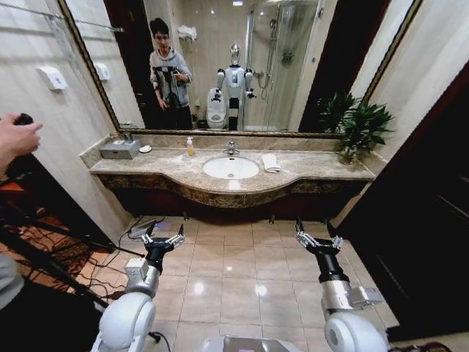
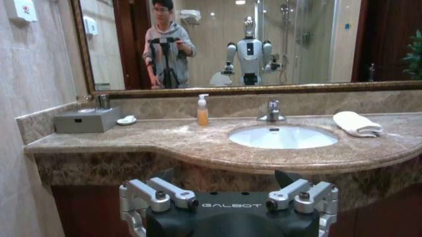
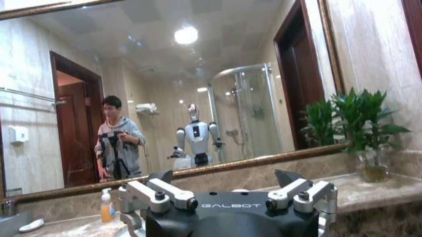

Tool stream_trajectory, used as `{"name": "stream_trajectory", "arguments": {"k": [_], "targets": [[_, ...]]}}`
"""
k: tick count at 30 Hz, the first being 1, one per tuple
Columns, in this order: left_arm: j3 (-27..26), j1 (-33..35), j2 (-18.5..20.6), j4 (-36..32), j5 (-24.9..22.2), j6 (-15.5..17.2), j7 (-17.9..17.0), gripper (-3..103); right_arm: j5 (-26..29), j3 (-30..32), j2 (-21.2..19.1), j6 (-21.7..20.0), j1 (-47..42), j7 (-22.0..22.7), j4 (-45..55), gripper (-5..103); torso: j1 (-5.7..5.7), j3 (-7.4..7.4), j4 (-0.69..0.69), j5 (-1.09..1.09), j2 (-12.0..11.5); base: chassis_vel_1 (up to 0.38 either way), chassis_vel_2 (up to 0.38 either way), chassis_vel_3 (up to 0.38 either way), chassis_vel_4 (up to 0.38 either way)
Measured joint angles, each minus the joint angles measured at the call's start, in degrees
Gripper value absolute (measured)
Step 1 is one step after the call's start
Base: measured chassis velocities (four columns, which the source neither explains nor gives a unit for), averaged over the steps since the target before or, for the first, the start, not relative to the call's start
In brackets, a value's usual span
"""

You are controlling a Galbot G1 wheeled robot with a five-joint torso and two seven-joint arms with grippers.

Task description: Pick up the towel from the sink counter and wipe the mirror surface.

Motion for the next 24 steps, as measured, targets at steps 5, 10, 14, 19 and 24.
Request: {"name": "stream_trajectory", "arguments": {"k": [5, 10, 14, 19, 24], "targets": [[0.0, 0.0, 0.0, 0.0, 0.0, 0.0, 0.0, 100, 0.83, 0.44, -0.51, -0.17, 0.44, -0.01, -0.28, 100, 0.0, 0.0, 0.0, 0.0, 0.0, 0.0, 0.0, 0.0, 0.0], [0.0, 0.0, 0.0, 0.0, 0.0, 0.0, 0.0, 100, 1.13, 0.08, -0.82, -0.12, 0.59, -0.19, -0.43, 100, 0.0, 0.0, 0.0, 0.0, 0.0, 0.0, 0.0, 0.0, 0.0], [0.0, 0.0, 0.0, 0.0, 0.0, 0.0, 0.0, 100, 1.16, -0.34, -1.11, -0.4, 1.39, -0.2, -0.42, 100, 0.0, 0.0, 0.0, 0.0, 0.0, 0.0, 0.0, 0.0, 0.0], [0.0, 0.0, 0.0, 0.0, 0.0, 0.0, 0.0, 100, 1.12, -0.79, -1.15, -1.06, 2.4, -0.2, -0.51, 100, 0.0, 0.0, 0.0, 0.0, 0.0, 0.0, 0.0, 0.0, 0.0], [0.0, 0.0, 0.0, 0.0, 0.0, 0.0, 0.0, 100, 0.61, -1.43, -0.9, -1.11, 2.89, -0.14, -1.42, 100, 0.0, 0.0, 0.0, 0.0, 0.0, 0.0, 0.0, 0.0, 0.0]]}}
